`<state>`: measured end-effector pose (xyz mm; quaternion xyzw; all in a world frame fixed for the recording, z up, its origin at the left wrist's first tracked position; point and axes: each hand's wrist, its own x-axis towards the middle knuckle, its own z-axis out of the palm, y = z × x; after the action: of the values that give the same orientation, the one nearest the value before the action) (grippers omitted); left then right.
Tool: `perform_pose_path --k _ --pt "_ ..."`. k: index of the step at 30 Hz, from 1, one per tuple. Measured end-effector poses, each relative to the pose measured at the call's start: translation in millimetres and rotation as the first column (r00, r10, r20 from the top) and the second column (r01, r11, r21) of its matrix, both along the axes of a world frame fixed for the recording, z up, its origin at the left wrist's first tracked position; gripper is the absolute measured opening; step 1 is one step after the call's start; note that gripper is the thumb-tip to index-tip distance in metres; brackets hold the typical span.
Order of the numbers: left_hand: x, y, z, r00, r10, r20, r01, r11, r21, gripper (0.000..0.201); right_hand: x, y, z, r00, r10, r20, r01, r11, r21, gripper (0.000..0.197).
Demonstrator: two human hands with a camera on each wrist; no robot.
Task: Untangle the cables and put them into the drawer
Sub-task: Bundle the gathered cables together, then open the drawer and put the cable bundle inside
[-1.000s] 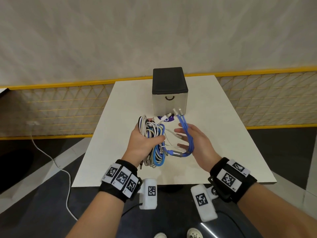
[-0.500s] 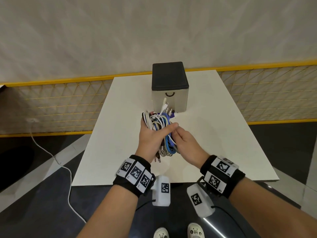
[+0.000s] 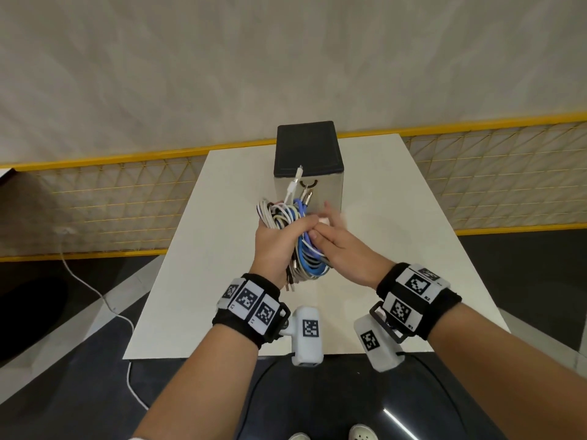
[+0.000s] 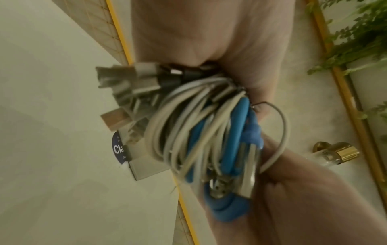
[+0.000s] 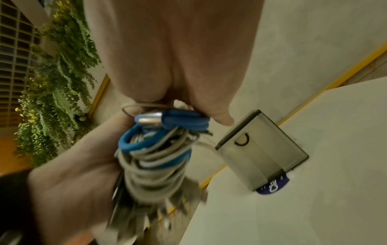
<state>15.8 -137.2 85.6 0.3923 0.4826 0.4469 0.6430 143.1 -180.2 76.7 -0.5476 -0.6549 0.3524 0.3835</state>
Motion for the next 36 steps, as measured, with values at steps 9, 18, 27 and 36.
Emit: perform_pose_path --k 9,18,27,36 --pt "24.6 -6.6 -6.1 0.993 0.068 0.101 -0.071 0.997 0.027 0.024 37.6 -3.0 -8.3 0.939 0.039 -0.343 -0.047 0.999 -0.016 0.035" --pt "1.0 18.8 -9.7 0.983 0.159 0.097 -0.165 0.984 0.060 0.015 92.2 20.4 -49.0 0.844 -0.426 -0.326 0.356 0.900 -0.252 0.022" --pt "-15.1 84.0 -3.8 0.996 0.078 -0.031 -0.076 0.996 0.045 0.022 55.8 137.3 -66.6 0.940 -0.147 0.309 0.207 0.963 -0.172 0.043" --pt "-44.0 155.2 3.2 1.000 0.007 -0.022 -0.006 0.999 0.053 0.027 35.0 201.8 -63.9 0.781 -0.187 0.596 0.366 0.910 -0.194 0.055"
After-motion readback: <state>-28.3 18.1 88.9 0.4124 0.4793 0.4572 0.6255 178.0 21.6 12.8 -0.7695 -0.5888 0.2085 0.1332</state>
